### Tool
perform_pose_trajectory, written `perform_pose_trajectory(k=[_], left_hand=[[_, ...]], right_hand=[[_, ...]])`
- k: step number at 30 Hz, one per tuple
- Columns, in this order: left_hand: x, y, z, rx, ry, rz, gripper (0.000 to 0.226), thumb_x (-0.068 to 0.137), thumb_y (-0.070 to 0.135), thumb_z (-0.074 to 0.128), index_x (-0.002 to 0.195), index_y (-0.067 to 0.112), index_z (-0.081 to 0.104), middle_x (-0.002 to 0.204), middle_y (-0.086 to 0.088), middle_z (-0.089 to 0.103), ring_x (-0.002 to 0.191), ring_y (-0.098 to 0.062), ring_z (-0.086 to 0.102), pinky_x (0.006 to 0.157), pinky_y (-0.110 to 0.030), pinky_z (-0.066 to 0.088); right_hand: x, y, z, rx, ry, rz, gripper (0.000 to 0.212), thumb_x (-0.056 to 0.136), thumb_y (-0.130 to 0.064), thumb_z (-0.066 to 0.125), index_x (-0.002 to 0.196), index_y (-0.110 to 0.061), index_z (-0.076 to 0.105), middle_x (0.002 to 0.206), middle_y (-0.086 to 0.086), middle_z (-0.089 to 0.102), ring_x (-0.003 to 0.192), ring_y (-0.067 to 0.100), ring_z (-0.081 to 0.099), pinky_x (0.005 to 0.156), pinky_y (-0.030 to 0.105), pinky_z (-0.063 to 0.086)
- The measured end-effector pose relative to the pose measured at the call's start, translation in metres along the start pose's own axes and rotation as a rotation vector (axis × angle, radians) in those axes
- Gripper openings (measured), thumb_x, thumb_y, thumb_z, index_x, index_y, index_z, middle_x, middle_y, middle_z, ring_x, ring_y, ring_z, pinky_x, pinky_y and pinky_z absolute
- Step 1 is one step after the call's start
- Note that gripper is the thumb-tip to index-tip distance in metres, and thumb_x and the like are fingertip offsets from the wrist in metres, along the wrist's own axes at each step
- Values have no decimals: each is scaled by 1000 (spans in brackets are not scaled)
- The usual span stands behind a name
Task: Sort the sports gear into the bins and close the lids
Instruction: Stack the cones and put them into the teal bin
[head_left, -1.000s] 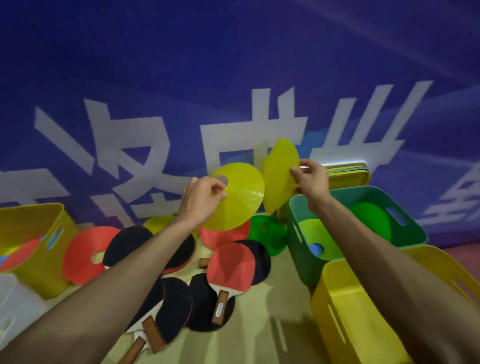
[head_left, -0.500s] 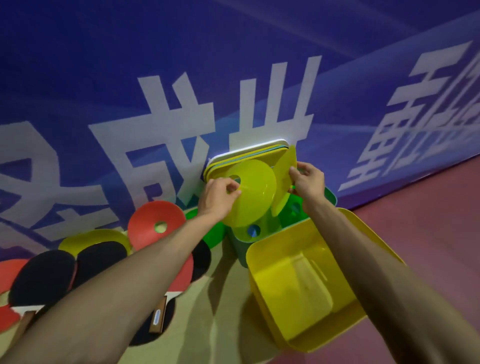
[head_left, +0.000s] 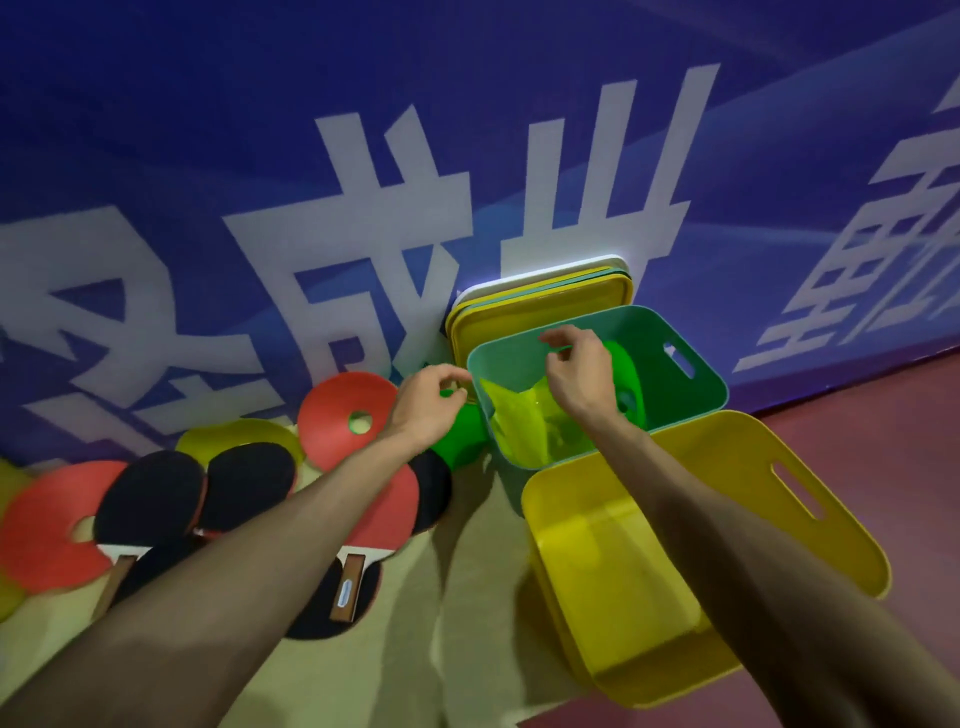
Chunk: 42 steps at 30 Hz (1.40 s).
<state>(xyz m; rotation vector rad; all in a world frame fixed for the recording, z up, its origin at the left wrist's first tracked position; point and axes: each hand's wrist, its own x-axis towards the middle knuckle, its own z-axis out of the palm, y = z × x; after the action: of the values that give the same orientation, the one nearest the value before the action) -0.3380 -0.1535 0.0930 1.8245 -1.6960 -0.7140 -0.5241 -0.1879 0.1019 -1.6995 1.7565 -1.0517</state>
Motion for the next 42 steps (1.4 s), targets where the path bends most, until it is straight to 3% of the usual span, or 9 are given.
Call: perform_pose_trajectory(k=[7,9,12,15,20,23,32,38,42], left_hand=[[-14,-38,-39,-99,80,-29,25,86,0,58,104,13,71,106,-4,70,100,-15,63,94,-26,47],[-20,-50,-51,-113,82,-37,25,86,-2,57,103,11,70,105,-3,70,96,-12,62,89,-17,46],[-30,-74,-77,-157,132,-118,24,86,-3,56,102,10,70,103,0,68,92,-8,60,79,-6,42],[-38,-99,-97,-191,172,-223,25,86,0,56,97,18,69,99,5,68,94,-8,61,84,-16,43],[-48,-143,-113,-192,112,-329,21,87,5,57,92,24,65,103,5,66,103,-11,60,89,-21,44],[-45,-163,-127,-205,135,-377,20,89,7,57,103,16,67,108,2,66,104,-12,60,94,-23,44],[0,-214,-126,-184,93,-451,28,92,9,52,117,12,62,118,-3,62,111,-16,57,91,-21,40],[43,-250,-98,-120,-29,-452,43,90,11,55,133,12,52,133,-6,56,117,-20,55,101,-29,42],[73,-262,-85,-15,-32,-419,53,90,12,55,141,11,41,141,-9,43,129,-23,43,110,-30,33]], right_hand=[[-1,-46,55,11,-198,-118,28,86,-3,53,107,-11,70,111,7,69,102,20,63,87,18,41],[0,-53,69,13,-260,-125,28,87,-3,53,108,-10,69,110,6,70,102,20,63,82,14,38],[0,-69,99,-2,-356,-136,27,86,-5,53,107,-11,69,109,8,71,103,23,63,83,19,39],[1,-84,130,-42,-450,-122,27,87,-7,51,108,-12,69,109,9,71,105,26,63,88,25,41],[-9,-86,174,-131,-561,-90,31,86,-10,50,113,-13,66,112,11,69,110,28,60,91,27,41],[-13,-80,194,-193,-582,-44,33,88,-9,48,118,-11,63,121,13,65,116,30,57,95,28,38],[17,-55,224,-263,-556,79,33,86,-8,48,114,-10,64,107,19,69,101,36,62,84,34,45],[38,-29,248,-301,-562,186,30,88,-12,50,116,-9,63,112,21,66,105,37,61,90,37,45],[50,-11,264,-368,-581,172,34,87,-7,54,120,-4,58,120,20,62,113,35,56,96,33,38]])
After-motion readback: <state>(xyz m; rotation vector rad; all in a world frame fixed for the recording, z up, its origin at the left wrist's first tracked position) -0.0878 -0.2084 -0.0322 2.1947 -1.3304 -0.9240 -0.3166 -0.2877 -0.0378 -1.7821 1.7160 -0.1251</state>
